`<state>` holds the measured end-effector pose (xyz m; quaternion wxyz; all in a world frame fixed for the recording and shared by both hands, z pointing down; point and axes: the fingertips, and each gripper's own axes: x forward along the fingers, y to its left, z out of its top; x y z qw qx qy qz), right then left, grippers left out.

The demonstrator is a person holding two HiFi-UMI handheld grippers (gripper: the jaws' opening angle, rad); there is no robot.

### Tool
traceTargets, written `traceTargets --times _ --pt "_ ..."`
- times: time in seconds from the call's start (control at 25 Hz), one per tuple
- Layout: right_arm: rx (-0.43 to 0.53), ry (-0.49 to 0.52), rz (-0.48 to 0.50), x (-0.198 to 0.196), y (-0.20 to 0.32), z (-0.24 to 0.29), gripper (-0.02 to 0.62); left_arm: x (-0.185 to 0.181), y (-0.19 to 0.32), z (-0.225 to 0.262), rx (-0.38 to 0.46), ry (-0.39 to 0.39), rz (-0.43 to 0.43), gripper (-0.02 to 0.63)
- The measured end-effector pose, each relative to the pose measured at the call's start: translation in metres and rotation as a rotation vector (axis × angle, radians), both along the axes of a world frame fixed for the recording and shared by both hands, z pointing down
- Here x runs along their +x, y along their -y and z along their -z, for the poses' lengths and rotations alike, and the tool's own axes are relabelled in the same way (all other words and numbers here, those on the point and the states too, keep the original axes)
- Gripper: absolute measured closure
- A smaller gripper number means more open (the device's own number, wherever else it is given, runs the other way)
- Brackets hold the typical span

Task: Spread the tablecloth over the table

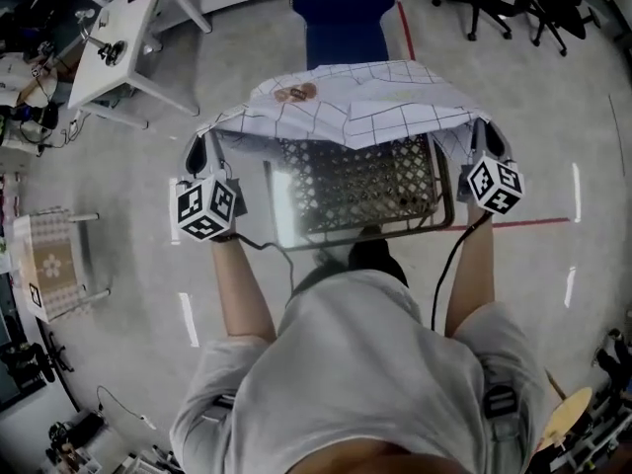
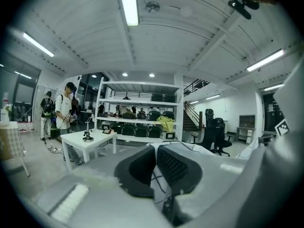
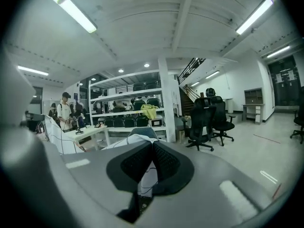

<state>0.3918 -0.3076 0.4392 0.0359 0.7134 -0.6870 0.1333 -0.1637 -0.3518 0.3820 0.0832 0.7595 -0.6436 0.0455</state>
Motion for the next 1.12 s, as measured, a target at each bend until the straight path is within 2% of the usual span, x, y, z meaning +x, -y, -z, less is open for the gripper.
traceTargets --times 0.16,0.28,0.4,0.6,0.64,0.76,0.8,0.84,1.0,1.08,1.12 --pt "-0.054 0.032 -0.030 -0.006 -0.037 -0.019 0.588 -0.019 -0.035 -0.025 -0.034 -0.016 -0.055 0.578" --pt "-0.052 0.074 -0.077 0.000 -0.088 -0.029 0.588 -0.042 -0.070 -0.039 -0.043 -0.016 -0.079 0.578" --pt "-0.077 0.036 -0.075 0.005 -0.127 -0.038 0.588 -0.042 -0.100 -0.050 -0.059 0.014 -0.116 0.578" --pt "-0.146 0.022 -0.015 0.006 -0.130 -0.046 0.588 -0.037 -0.117 -0.054 -0.122 -0.007 -0.069 0.578" --pt "-0.134 -0.005 0.013 0.003 -0.120 -0.039 0.588 -0.037 -0.114 -0.044 -0.113 0.007 -0.057 0.578" --pt "-0.035 -0.065 0.112 -0.002 -0.094 0.000 0.588 -0.033 -0.119 -0.005 -0.075 0.167 -0.031 0.578" --pt "-0.013 -0.059 0.137 -0.001 -0.094 0.007 0.588 -0.032 -0.133 -0.003 -0.083 0.188 -0.020 0.578" --pt "-0.003 -0.046 0.157 0.001 -0.098 0.009 0.588 -0.032 -0.149 -0.005 -0.093 0.174 0.000 0.578" --pt "-0.029 -0.047 0.226 0.004 -0.097 0.002 0.588 -0.037 -0.190 -0.023 -0.111 0.006 0.143 0.578" --pt "-0.052 -0.021 0.248 0.007 -0.107 -0.011 0.588 -0.036 -0.206 -0.031 -0.137 -0.032 0.156 0.578" --pt "-0.061 -0.003 0.254 0.008 -0.118 -0.020 0.588 -0.035 -0.215 -0.036 -0.151 -0.015 0.135 0.578"
